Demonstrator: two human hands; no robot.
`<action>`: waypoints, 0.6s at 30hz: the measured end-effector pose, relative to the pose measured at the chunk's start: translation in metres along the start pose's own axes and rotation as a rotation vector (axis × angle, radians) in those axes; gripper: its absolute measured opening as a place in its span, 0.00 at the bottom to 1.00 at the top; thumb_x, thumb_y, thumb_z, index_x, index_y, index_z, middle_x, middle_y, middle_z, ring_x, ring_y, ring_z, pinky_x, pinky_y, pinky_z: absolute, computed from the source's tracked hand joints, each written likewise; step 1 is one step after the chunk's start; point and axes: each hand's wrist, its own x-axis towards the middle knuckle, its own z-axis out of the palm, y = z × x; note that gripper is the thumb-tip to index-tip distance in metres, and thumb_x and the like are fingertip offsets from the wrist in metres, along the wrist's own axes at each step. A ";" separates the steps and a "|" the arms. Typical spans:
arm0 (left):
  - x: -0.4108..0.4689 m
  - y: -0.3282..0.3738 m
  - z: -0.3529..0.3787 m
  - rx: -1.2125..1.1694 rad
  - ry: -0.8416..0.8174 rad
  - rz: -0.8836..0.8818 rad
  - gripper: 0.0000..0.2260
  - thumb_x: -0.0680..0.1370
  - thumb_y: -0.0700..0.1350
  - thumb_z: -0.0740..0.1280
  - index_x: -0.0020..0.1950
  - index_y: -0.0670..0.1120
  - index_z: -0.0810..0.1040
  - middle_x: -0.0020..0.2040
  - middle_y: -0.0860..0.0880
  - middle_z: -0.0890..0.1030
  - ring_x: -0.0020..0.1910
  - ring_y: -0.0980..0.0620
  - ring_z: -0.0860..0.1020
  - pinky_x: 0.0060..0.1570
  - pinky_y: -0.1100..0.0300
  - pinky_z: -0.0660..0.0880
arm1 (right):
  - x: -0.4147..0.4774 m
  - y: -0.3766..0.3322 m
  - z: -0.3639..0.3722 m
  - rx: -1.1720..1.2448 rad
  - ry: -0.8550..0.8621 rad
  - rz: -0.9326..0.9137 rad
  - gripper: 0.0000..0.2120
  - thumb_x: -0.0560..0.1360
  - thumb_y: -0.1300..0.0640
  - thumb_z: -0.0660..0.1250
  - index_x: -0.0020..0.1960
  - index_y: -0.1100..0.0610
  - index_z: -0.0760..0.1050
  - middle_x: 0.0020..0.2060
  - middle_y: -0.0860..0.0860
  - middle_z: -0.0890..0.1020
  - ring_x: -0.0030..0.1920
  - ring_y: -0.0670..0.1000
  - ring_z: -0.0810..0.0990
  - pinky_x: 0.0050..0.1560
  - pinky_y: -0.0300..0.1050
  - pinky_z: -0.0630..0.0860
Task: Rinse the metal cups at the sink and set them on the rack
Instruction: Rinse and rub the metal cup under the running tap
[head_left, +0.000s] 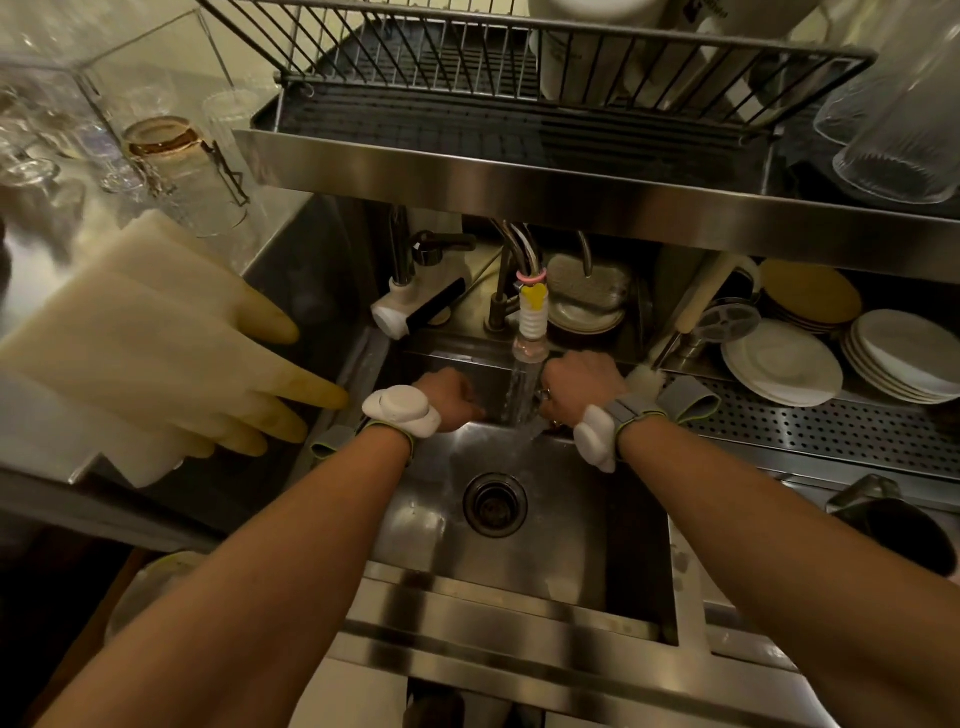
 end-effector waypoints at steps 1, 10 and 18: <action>0.000 0.000 0.000 0.000 -0.002 0.002 0.19 0.75 0.51 0.69 0.63 0.44 0.78 0.63 0.43 0.78 0.62 0.43 0.76 0.61 0.55 0.74 | 0.000 -0.001 -0.001 -0.026 0.007 -0.010 0.15 0.74 0.49 0.65 0.54 0.59 0.76 0.52 0.58 0.80 0.52 0.59 0.79 0.48 0.48 0.73; 0.005 0.000 0.000 0.009 -0.012 0.001 0.21 0.73 0.51 0.71 0.63 0.45 0.77 0.63 0.44 0.78 0.62 0.45 0.77 0.60 0.56 0.74 | 0.000 -0.002 -0.004 -0.162 0.017 0.011 0.10 0.77 0.55 0.61 0.53 0.58 0.77 0.52 0.56 0.81 0.55 0.58 0.79 0.59 0.52 0.69; 0.008 -0.006 0.001 0.015 -0.027 -0.008 0.21 0.73 0.51 0.71 0.64 0.45 0.76 0.64 0.44 0.77 0.63 0.44 0.76 0.60 0.55 0.74 | -0.003 0.003 0.028 0.469 -0.096 0.220 0.14 0.79 0.50 0.58 0.49 0.60 0.75 0.50 0.61 0.79 0.50 0.60 0.78 0.42 0.46 0.68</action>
